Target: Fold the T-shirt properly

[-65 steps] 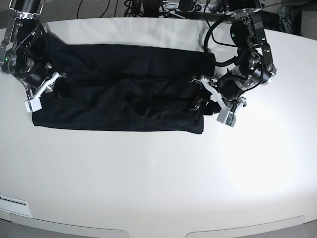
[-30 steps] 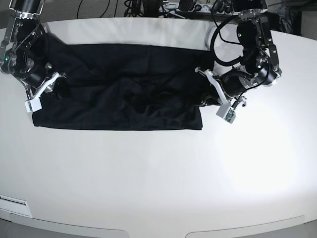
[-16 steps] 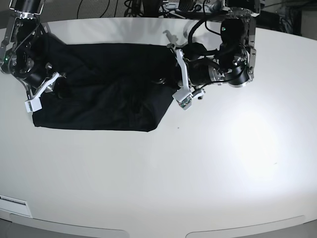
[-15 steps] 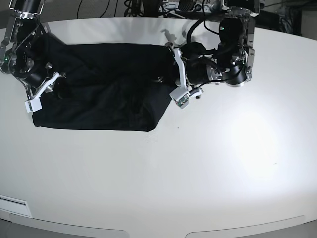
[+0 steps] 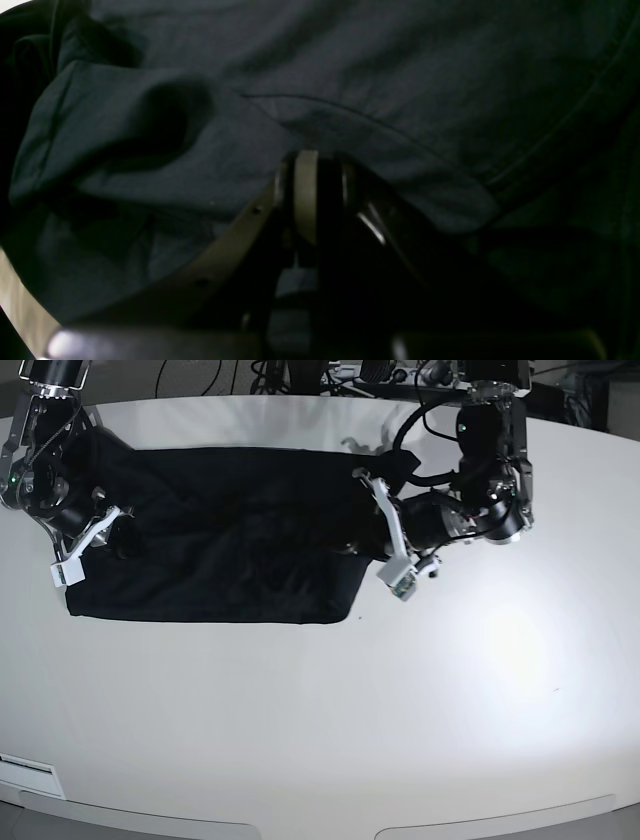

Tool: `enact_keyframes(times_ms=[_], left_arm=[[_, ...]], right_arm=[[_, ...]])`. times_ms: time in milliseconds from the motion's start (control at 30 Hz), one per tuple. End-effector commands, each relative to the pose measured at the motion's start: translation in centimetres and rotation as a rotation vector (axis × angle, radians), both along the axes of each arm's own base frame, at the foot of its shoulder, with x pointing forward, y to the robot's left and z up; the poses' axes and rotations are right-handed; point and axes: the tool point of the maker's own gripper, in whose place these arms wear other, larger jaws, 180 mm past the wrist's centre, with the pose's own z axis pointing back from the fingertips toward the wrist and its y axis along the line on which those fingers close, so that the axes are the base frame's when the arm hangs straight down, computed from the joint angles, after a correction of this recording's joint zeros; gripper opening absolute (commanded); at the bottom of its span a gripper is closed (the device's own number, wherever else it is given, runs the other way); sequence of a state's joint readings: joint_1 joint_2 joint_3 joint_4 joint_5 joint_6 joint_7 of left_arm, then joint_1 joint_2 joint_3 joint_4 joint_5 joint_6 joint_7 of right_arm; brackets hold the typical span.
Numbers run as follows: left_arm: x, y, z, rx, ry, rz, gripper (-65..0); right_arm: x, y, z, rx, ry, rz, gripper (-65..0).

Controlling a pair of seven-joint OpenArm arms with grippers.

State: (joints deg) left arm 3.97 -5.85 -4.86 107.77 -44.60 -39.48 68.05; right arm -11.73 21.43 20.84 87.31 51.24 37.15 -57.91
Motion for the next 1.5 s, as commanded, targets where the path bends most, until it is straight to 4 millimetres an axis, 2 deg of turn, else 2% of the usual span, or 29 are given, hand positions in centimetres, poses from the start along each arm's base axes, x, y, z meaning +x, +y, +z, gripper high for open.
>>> enact_keyframes(times_ms=[0, 67, 167, 400, 467, 600, 733, 867, 1033, 1133, 1467], left_arm=[[1.0, 0.9, 1.3, -0.019, -0.049, 0.030, -65.0], [1.9, 3.3, 1.6, -0.014, -0.061, 0.111, -65.0], [2.6, 5.6, 2.3, -0.031, -0.077, 0.190, -65.0], [3.2, 8.3, 2.6, -0.017, -0.090, 0.275, -41.8], [3.2, 8.4, 2.6, -0.017, -0.092, 0.280, -39.3], [3.2, 8.3, 2.7, -0.026, -0.090, 0.280, -39.4], [2.6, 6.8, 3.4, -0.099, -0.075, 0.224, -39.4], [1.9, 5.9, 1.9, -0.036, -0.040, 0.189, -39.3], [2.6, 6.9, 0.2, 0.062, -0.028, 0.272, -39.3], [3.2, 7.4, 0.2, 0.076, -0.039, 0.318, -39.3], [3.2, 7.3, 0.1, 0.060, -0.036, 0.322, -39.4]], right_arm=[[-1.7, -0.8, -1.5, -0.069, 0.096, 0.028, -55.6], [-1.7, -0.8, -1.5, -0.069, 0.095, 0.029, -55.5], [-1.7, -0.8, -1.5, -0.068, 0.095, 0.029, -55.5], [-1.7, -0.8, -1.5, -0.069, 0.096, 0.028, -55.5], [-1.7, -0.8, -1.5, -0.069, 0.096, 0.029, -55.5], [-1.7, -0.8, -1.5, -0.069, 0.096, 0.029, -55.5], [-1.7, -0.8, -1.5, -0.069, 0.096, 0.029, -55.5], [-1.8, -0.8, -1.5, -0.070, 0.099, 0.030, -55.5], [-1.8, -0.8, -1.5, -0.069, 0.098, 0.030, -55.6], [-1.8, -0.8, -1.5, -0.070, 0.099, 0.030, -55.5], [-1.8, -0.8, -1.5, -0.069, 0.098, 0.030, -55.5]])
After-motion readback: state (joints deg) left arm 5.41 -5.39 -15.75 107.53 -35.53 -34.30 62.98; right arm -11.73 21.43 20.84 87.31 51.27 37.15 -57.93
